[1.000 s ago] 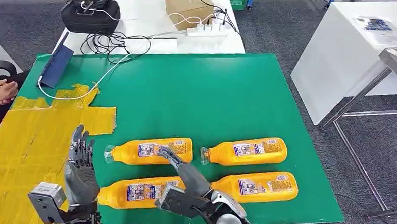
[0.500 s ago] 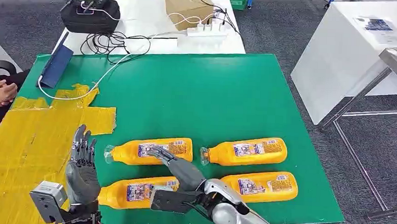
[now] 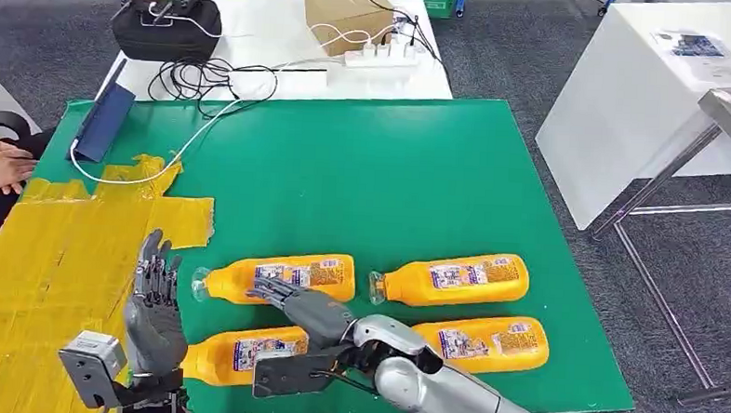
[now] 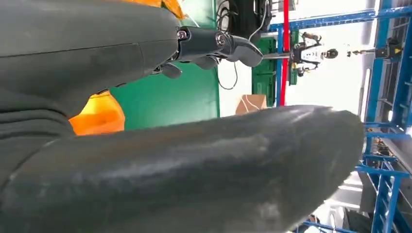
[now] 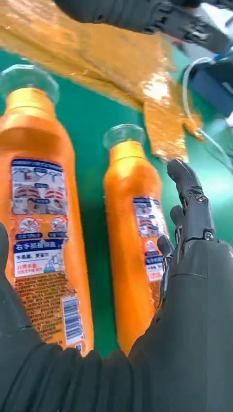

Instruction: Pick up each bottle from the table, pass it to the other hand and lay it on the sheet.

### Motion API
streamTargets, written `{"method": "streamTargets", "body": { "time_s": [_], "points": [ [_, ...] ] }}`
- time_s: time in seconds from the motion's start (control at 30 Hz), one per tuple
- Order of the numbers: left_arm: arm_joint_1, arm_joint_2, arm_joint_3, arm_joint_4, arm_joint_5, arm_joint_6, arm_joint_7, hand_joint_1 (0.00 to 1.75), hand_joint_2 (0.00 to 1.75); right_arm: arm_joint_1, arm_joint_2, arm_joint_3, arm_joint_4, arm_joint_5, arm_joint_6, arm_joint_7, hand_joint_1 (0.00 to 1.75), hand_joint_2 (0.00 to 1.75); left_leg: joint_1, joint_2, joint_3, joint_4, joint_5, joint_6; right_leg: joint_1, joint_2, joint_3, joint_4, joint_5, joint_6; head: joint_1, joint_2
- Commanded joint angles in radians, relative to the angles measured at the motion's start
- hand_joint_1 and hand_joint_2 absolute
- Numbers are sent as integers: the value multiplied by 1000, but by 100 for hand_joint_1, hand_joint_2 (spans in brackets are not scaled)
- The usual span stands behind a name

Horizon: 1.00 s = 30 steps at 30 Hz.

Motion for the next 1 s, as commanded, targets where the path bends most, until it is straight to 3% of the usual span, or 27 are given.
{"method": "streamTargets", "body": {
  "time_s": [0.03,0.2,0.27,0.67,0.7,0.8,1.0],
  "points": [
    [-39,22,-3,81,12,-7,-1,0,0,-136,18,181,190,-54,53,19,0,175,-1,1,4,-2,-1,1,0,0,3,-1,0,-2,0,0],
    [-44,22,-7,88,16,-5,-1,0,0,-165,17,234,226,-65,79,26,0,175,-1,2,13,-5,-2,2,1,-1,12,-4,-2,-4,0,0],
    [-45,22,-5,82,23,-7,-1,0,0,-188,24,277,249,-48,100,54,0,175,-1,2,5,-2,-1,1,0,0,4,-1,-1,-2,0,0],
    [-42,25,0,82,29,-6,5,0,0,-210,33,332,312,-49,133,75,0,175,-1,0,8,-3,-1,2,0,-2,7,-2,-1,-2,0,0],
    [-67,20,-9,79,58,-43,-41,0,0,-234,18,351,290,-16,111,120,0,175,-1,0,7,-2,-1,1,0,-2,6,-2,-1,-2,0,0],
    [-96,-1,-12,71,50,-27,-3,0,0,-252,-31,384,231,31,174,199,0,175,-1,-2,6,-2,-1,2,0,-4,7,-1,-2,-3,0,0],
    [-99,-3,-5,74,103,-28,-6,0,0,-249,0,479,300,80,230,176,0,175,0,-1,7,-2,0,2,0,-2,7,-2,-1,-2,0,0]
  ]
}}
